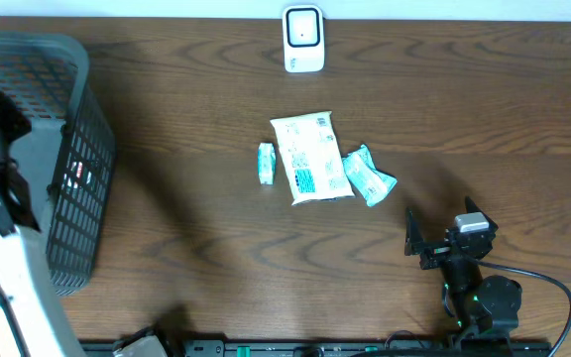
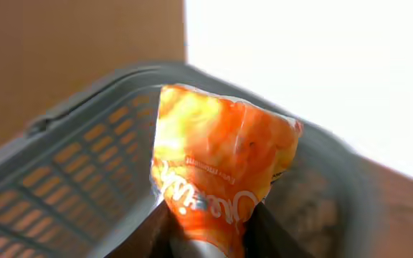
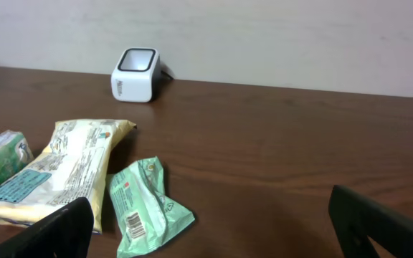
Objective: Scan the item barcode
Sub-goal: 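Lift the orange tissue pack out and drop it on the table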
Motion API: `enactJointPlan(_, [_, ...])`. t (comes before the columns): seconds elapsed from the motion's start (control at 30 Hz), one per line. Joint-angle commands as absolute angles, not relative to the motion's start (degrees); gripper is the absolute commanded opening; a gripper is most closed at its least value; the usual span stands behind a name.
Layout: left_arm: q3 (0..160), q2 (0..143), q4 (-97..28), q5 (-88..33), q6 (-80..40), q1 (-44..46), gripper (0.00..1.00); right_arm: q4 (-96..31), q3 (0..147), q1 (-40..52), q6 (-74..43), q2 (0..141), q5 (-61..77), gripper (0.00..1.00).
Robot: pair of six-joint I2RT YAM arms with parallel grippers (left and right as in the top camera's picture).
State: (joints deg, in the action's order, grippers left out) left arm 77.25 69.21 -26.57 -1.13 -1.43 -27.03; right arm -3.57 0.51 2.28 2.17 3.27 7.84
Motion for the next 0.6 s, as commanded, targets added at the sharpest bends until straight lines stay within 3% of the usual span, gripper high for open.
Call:
enactJointPlan(0.0, [77.36,67.53,-28.34,-1.08,-8.84,-21.43,0.3,-3.64,0.32,2.61,2.85,3.01,7.62,0.99])
enactJointPlan(0.1, [77.36,68.12,-32.25,-3.64,-9.61,-10.74,0.3,-3.64,0.32,2.61,2.87,3.01,7.62,0.99])
enactJointPlan(0.3, [77.34,70.67,-35.7,-3.62,-9.58,2.48,0.28,-3.64,0.32,2.61,2.87,3.01,7.62,0.99])
enactJointPlan(0.57, [77.34,76.49,-45.98,-0.32,-9.82,12.69,0.27,-3.64,0.32,2.61,2.85,3.01,7.62,0.99])
